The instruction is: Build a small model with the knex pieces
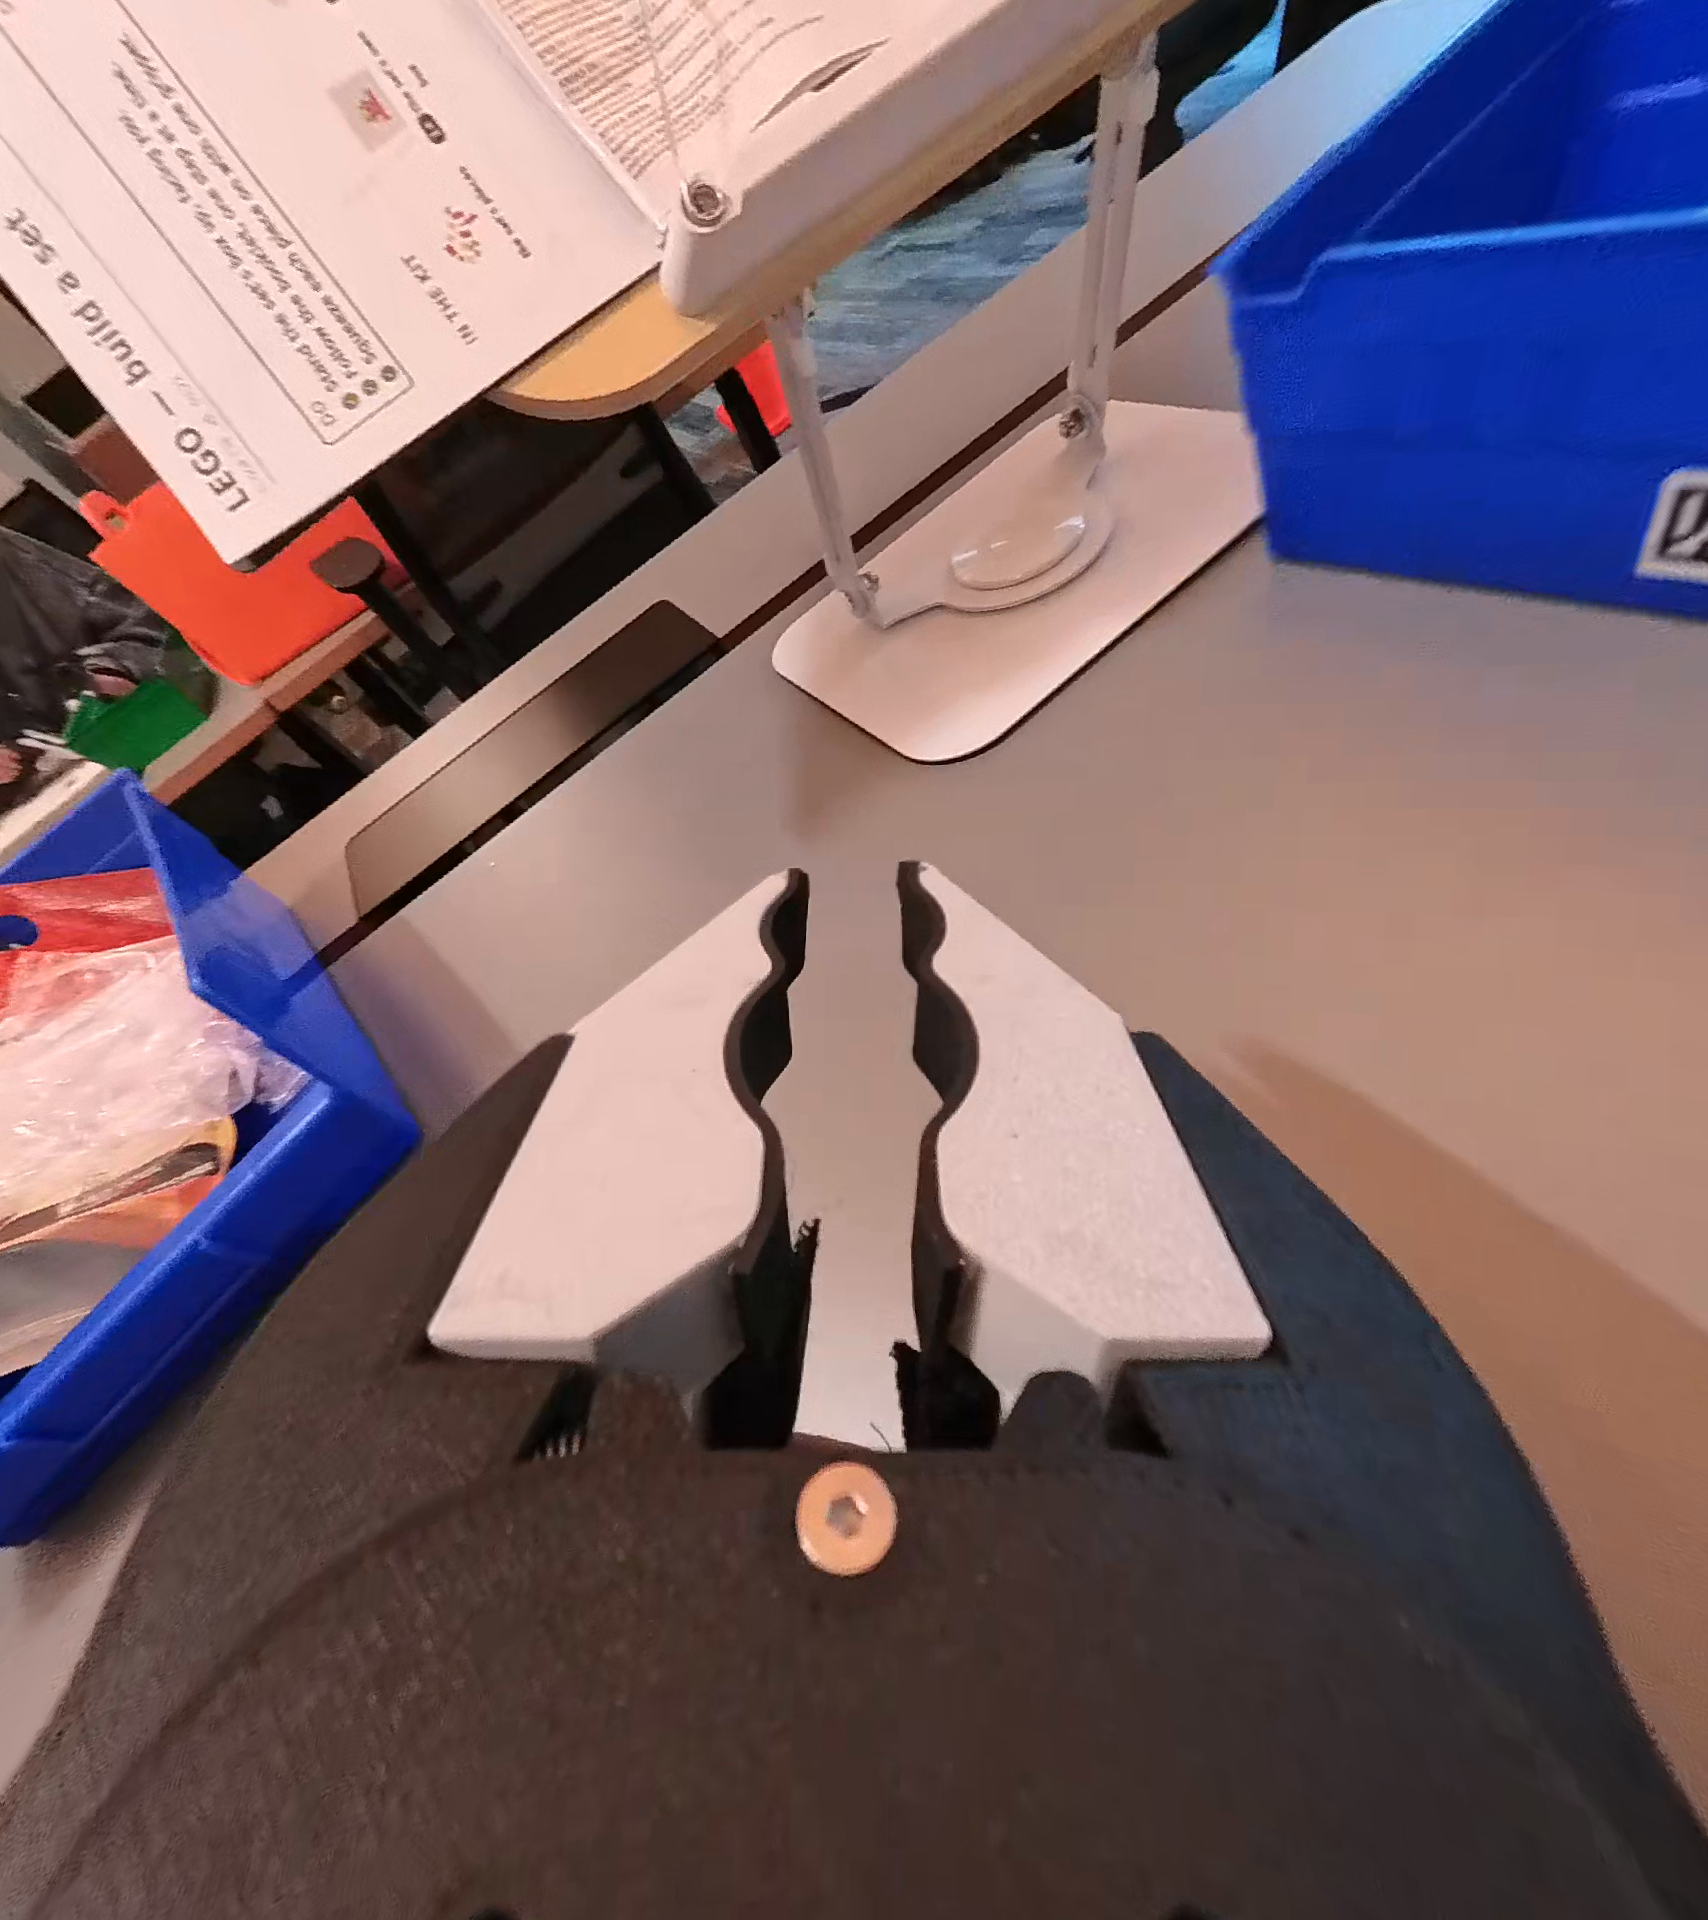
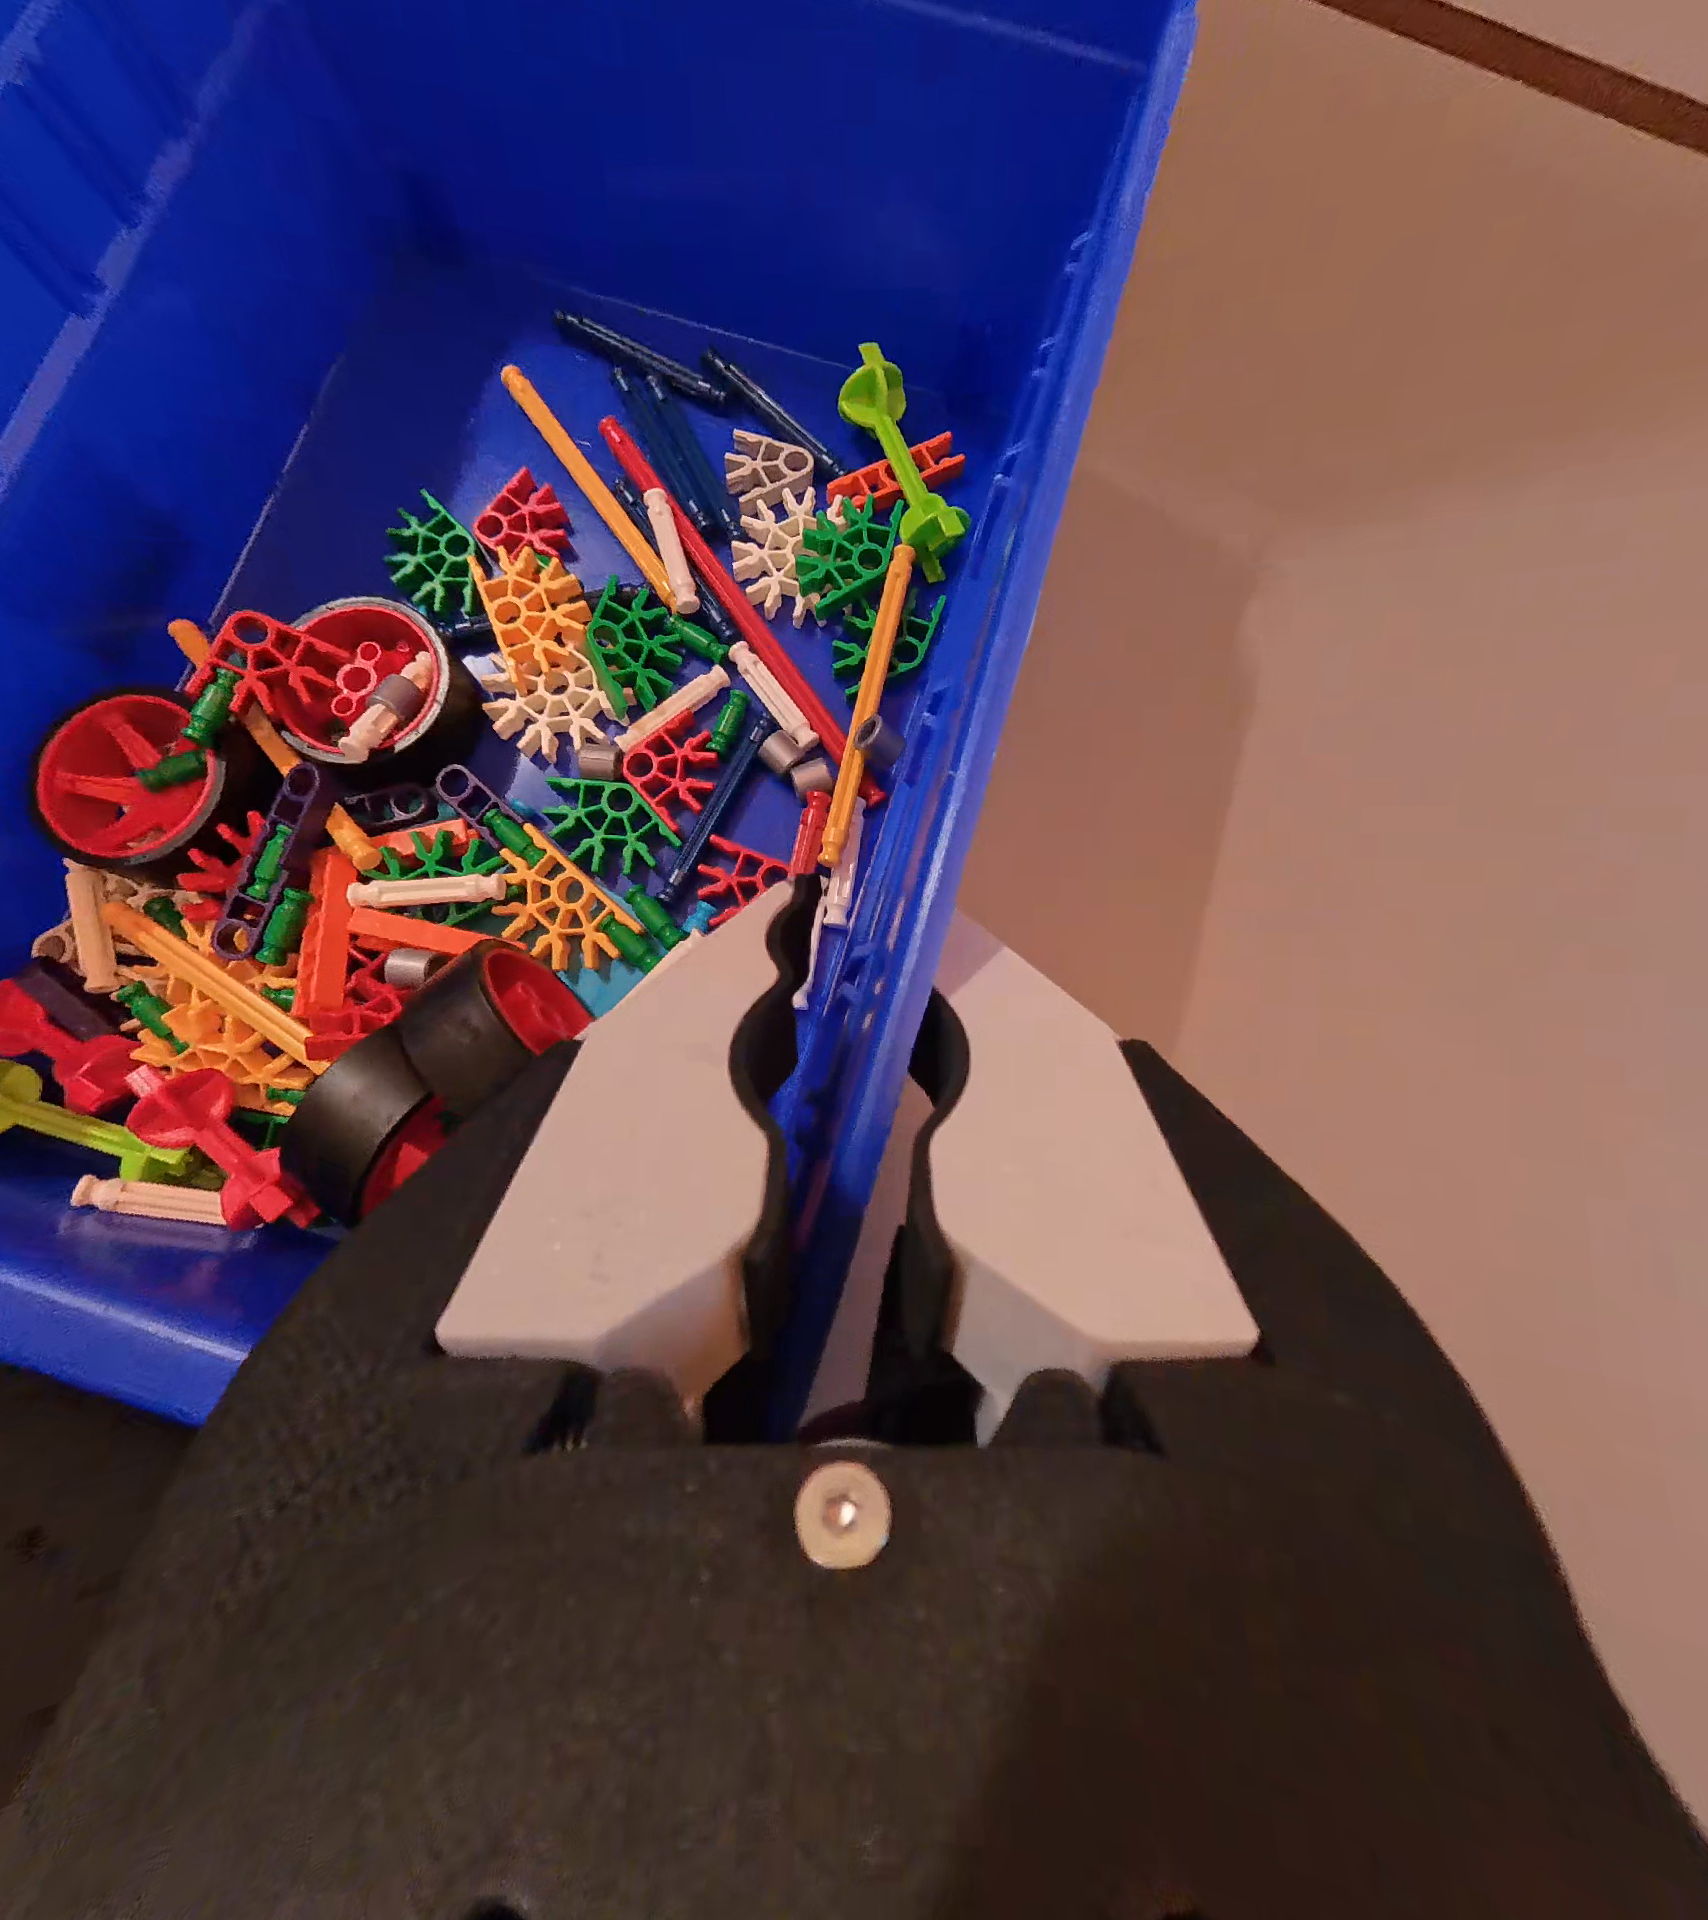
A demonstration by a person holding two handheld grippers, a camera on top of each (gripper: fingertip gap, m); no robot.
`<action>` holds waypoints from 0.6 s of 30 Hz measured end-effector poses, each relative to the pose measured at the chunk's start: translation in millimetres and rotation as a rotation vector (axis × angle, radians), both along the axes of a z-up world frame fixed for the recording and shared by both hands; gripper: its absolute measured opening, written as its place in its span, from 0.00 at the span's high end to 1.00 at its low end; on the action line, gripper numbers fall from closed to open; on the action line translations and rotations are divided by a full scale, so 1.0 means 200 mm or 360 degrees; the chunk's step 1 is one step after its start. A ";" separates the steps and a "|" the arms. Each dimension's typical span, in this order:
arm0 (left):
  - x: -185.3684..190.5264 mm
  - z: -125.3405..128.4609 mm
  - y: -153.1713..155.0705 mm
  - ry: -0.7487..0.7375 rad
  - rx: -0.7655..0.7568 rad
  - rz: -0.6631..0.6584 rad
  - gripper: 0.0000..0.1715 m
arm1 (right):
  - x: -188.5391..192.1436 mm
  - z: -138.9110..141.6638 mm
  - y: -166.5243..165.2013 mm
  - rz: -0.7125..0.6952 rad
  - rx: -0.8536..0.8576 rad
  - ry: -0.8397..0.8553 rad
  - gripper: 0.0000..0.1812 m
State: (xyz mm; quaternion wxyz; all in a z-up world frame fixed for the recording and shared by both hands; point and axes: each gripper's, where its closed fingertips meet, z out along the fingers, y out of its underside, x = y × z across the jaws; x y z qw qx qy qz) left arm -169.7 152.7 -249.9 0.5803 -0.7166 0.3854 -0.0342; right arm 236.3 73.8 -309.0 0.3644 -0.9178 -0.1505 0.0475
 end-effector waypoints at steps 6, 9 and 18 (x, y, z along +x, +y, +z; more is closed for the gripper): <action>0.07 0.04 -0.10 -0.0003 -0.0013 -0.0199 0.88 | -0.39 0.01 0.05 0.0144 0.0006 0.0074 0.88; 0.10 0.03 -0.16 -0.0175 -0.0172 -0.0297 0.86 | -0.61 0.03 0.07 0.0249 0.0017 0.0128 0.81; 0.03 -0.01 -0.26 -0.0631 -0.0544 -0.0410 0.77 | -1.14 0.04 0.11 0.0487 0.0058 0.0249 0.72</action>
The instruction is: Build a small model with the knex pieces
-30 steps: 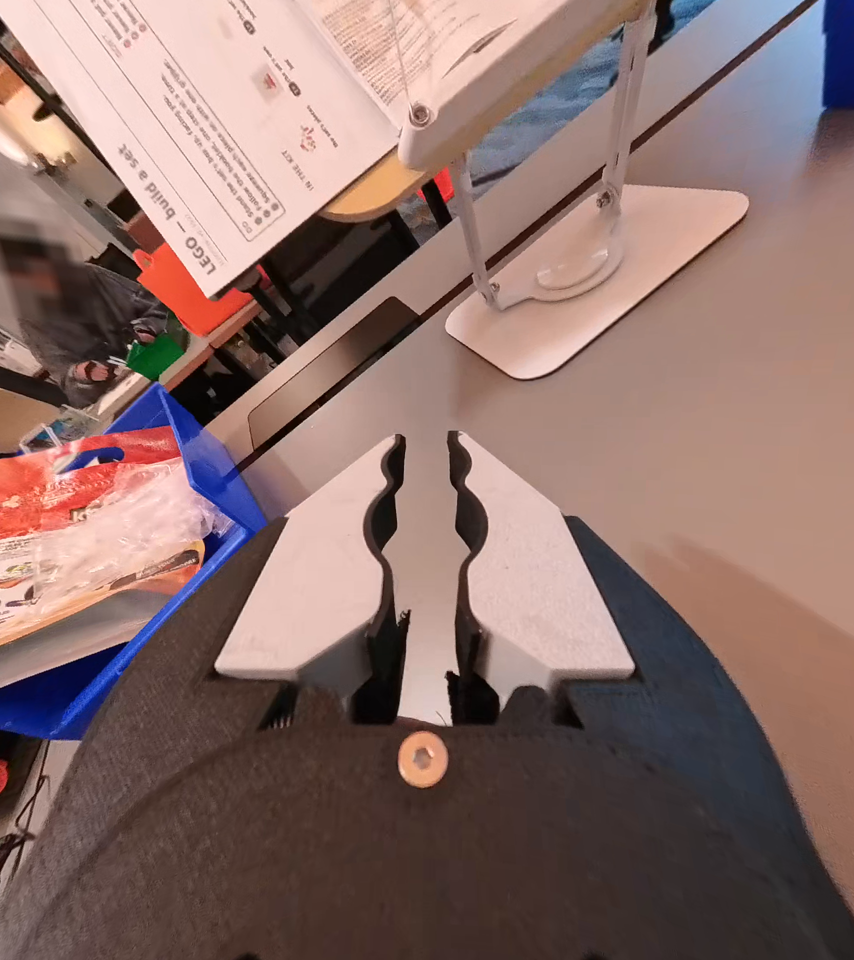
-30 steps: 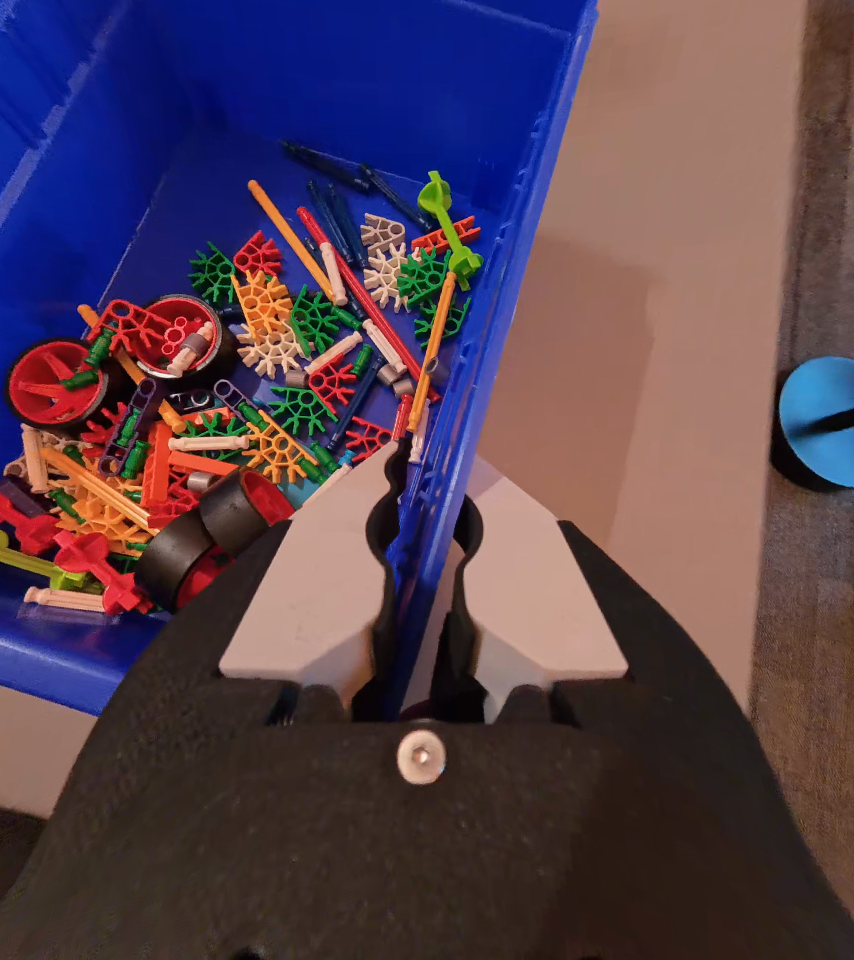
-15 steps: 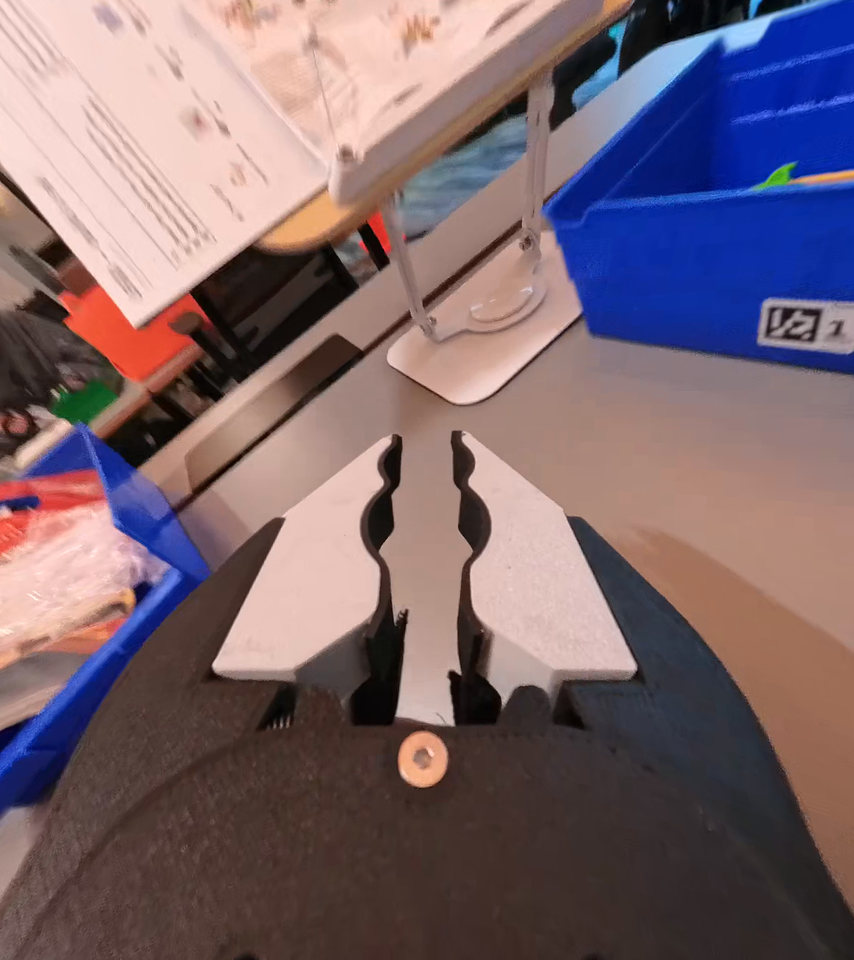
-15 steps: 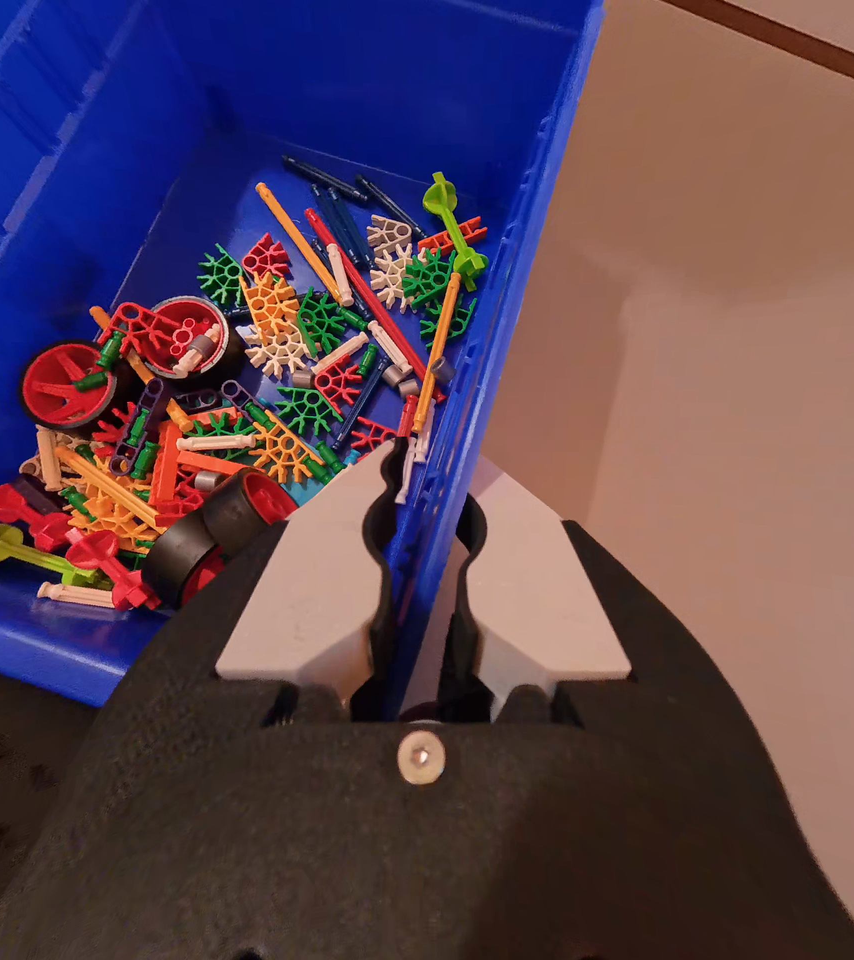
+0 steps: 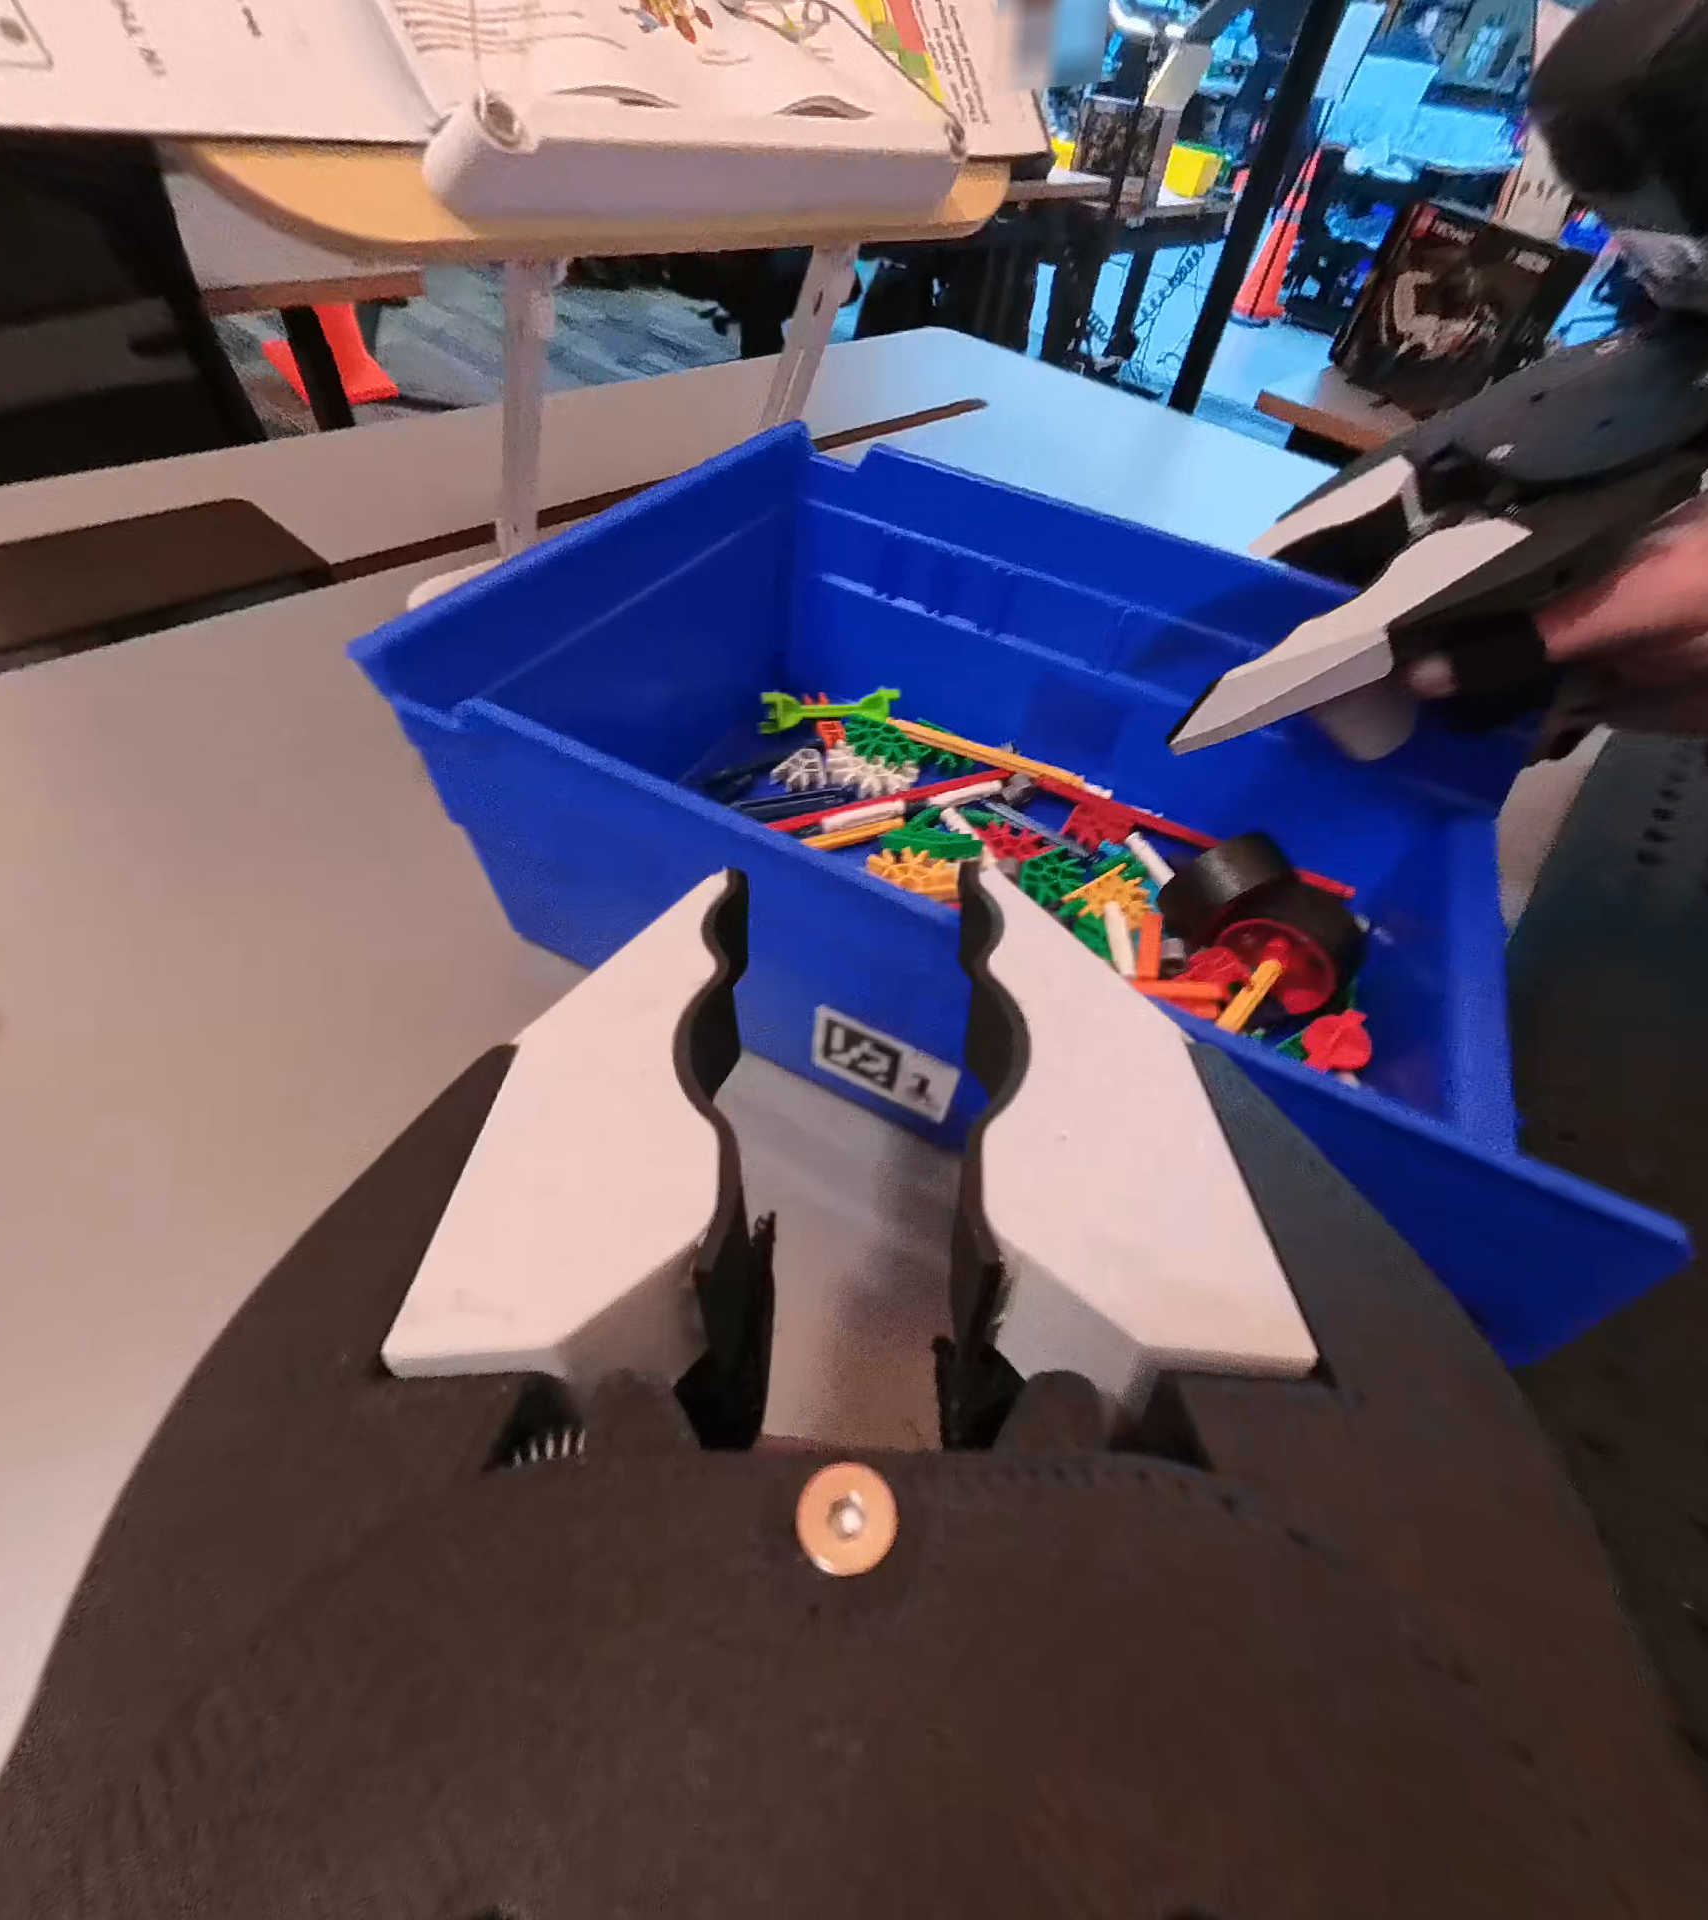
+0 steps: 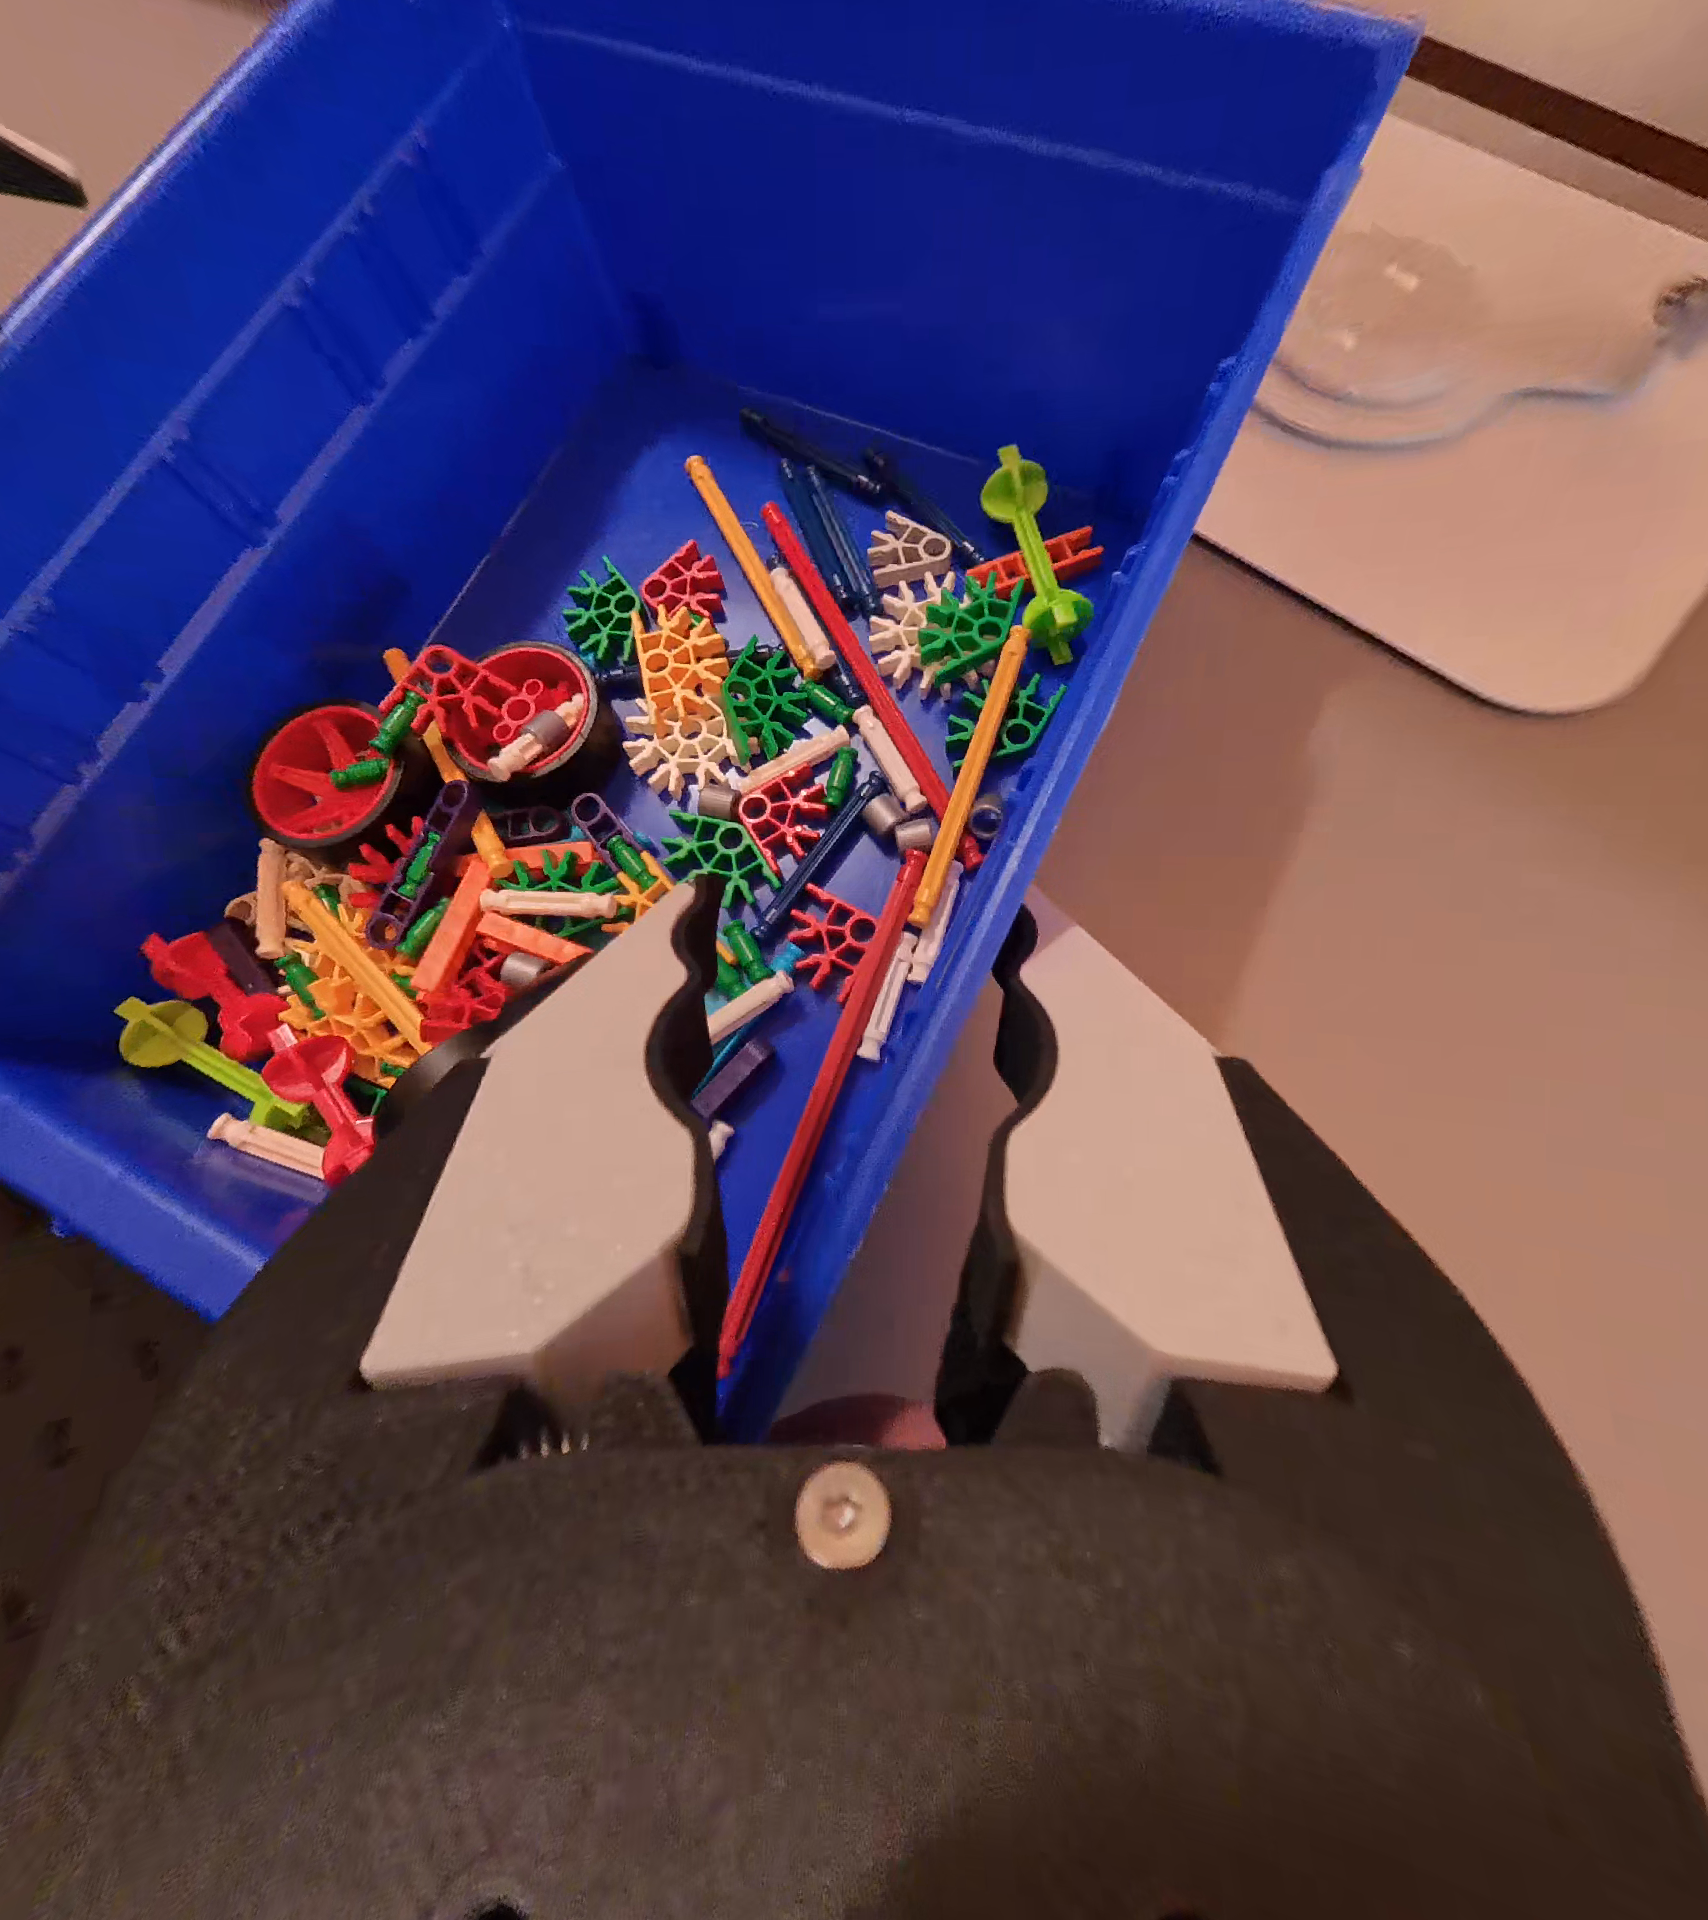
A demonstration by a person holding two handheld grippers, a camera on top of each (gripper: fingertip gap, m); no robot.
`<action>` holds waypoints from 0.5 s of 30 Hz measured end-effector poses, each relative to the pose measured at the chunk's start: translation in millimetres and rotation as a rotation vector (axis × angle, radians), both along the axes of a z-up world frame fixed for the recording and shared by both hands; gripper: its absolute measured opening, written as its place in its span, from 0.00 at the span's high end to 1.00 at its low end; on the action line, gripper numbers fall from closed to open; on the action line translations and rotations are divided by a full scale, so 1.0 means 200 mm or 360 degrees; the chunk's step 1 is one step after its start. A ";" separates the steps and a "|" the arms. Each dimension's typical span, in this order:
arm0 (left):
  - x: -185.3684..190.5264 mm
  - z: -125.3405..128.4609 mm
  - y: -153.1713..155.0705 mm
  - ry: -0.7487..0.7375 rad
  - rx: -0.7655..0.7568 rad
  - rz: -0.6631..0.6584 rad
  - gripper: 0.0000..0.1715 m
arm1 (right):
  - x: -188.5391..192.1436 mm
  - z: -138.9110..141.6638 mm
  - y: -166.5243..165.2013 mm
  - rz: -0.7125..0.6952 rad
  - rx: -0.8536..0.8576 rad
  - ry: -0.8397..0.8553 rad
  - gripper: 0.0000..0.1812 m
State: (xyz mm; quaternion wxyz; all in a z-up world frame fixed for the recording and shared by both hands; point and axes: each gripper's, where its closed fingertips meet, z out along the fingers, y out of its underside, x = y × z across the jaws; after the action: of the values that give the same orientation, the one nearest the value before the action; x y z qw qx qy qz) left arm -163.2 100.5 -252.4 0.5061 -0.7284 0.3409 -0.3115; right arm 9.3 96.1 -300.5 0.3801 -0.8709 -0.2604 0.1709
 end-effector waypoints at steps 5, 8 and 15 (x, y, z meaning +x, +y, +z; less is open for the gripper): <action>-0.16 0.01 0.05 0.0036 0.0004 0.0134 0.78 | -0.24 0.01 0.03 0.0108 -0.0025 0.0059 0.64; -0.29 0.00 0.09 0.0116 -0.0001 0.0241 0.83 | -0.38 0.02 0.06 0.0160 -0.0023 0.0090 0.58; -0.60 -0.01 0.17 0.0332 0.0003 0.0501 0.82 | -0.72 0.05 0.10 0.0282 -0.0033 0.0207 0.51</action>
State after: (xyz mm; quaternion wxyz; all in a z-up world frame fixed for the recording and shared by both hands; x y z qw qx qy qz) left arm -282.8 135.5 -253.9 0.5110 -0.8007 0.2737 -0.1510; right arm -133.7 115.3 -291.2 0.3706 -0.8354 -0.3093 0.2627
